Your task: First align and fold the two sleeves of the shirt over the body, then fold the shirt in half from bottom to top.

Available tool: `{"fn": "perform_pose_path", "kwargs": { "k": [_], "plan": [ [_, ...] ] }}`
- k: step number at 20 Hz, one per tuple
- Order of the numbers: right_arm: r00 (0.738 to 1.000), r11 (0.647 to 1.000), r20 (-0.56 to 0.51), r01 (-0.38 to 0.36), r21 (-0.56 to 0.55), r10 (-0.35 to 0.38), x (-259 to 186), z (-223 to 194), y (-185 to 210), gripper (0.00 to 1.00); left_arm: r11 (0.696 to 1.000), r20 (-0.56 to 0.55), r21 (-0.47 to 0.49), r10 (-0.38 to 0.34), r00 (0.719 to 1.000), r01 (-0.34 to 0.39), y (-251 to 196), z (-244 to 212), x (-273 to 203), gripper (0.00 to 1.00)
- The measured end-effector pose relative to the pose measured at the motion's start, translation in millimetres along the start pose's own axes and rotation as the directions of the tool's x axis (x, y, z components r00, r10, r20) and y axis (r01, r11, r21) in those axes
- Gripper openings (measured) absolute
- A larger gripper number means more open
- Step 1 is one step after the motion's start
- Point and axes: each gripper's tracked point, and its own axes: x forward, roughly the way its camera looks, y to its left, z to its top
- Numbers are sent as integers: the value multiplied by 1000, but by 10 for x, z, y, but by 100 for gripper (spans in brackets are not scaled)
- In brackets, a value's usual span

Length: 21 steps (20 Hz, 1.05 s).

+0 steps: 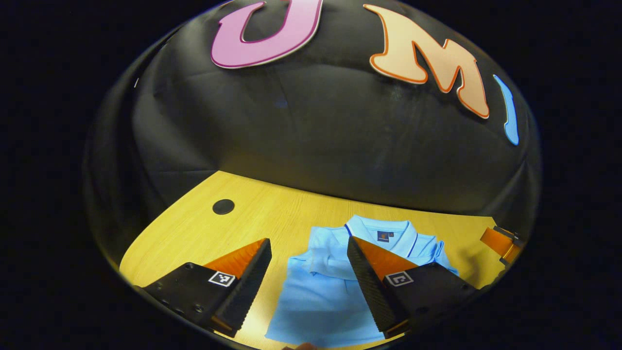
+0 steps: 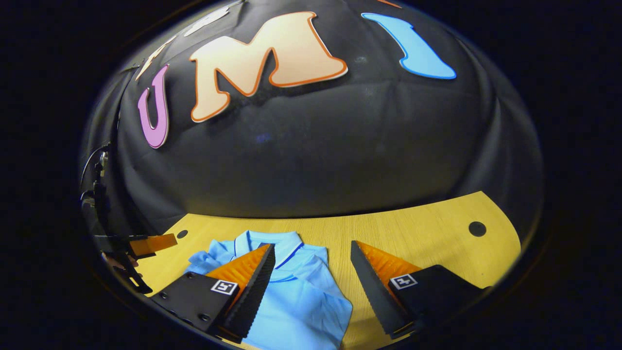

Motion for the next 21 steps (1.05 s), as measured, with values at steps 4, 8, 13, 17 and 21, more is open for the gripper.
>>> {"fn": "perform_pose_path", "kwargs": {
  "k": [4, 8, 13, 17, 21],
  "plan": [
    [1000, 1000, 27, -3, 7, 3, -686, 70, 124, 94, 999, 19, 42, -21, 1000, 20, 25, 36, -634, 95],
    [999, 999, 22, 29, 18, -29, -1412, -53, 237, 97, 997, 15, 51, -64, 998, 64, 25, -86, -1309, 96],
    [996, 995, 16, 83, 56, -84, -2199, -185, 332, 97, 986, -39, 58, -153, 987, 156, -52, -428, -1955, 95],
    [989, 990, 56, 133, 49, -135, -2651, -123, 263, 98, 973, -46, 145, -177, 983, 182, 9, -557, -2235, 95],
    [979, 980, 77, 181, 86, -188, -2999, -144, 185, 92, 959, -54, 174, -217, 975, 223, -29, -638, -2401, 95]
  ]
}}
